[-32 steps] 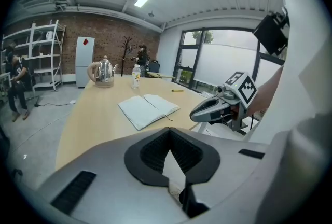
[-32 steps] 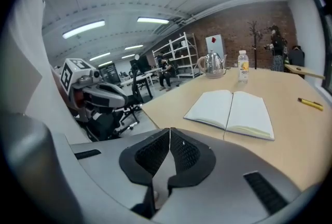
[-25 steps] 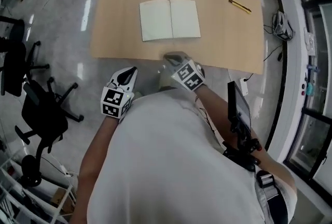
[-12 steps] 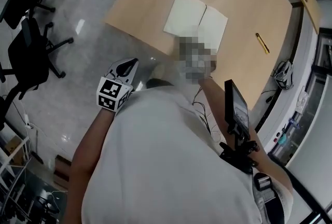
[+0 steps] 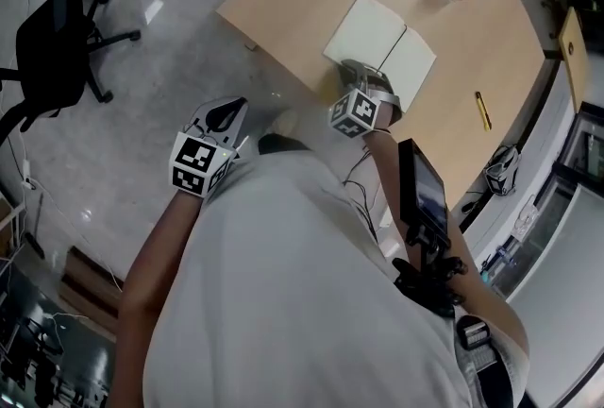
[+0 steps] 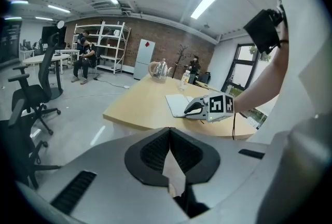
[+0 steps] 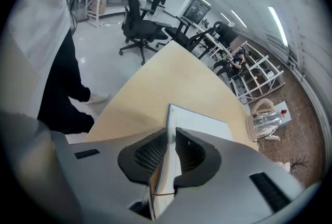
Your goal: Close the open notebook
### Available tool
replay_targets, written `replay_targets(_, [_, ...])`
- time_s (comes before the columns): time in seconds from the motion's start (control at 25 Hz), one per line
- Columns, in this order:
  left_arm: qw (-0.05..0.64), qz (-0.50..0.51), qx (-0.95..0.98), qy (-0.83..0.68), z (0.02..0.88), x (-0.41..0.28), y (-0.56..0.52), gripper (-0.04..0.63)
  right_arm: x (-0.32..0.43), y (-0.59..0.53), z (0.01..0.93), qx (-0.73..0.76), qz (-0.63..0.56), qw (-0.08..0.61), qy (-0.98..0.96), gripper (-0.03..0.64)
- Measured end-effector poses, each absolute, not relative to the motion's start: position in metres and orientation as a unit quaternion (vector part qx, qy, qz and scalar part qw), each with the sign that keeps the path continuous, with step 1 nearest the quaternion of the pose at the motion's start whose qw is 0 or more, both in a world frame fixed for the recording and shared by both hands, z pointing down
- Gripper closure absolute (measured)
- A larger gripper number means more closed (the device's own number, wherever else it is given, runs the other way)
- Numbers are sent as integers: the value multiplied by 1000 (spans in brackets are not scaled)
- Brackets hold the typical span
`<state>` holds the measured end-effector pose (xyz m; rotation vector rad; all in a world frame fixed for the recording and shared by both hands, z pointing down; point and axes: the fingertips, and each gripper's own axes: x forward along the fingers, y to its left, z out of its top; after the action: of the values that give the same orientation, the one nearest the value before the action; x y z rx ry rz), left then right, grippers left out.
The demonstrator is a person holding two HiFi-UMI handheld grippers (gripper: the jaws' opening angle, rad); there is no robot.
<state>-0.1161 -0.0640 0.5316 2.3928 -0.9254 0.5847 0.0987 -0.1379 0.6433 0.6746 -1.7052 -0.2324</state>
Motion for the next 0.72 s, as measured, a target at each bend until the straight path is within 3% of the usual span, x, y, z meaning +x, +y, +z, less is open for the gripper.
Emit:
replay_targets(0.24, [260, 207, 874, -354, 535, -133, -71, 588, 99, -133, 651, 297, -139, 634, -700, 526])
replay_targets(0.72, [257, 212, 885, -326, 534, -130, -76, 588, 105, -138, 648, 315, -167, 666, -655, 523])
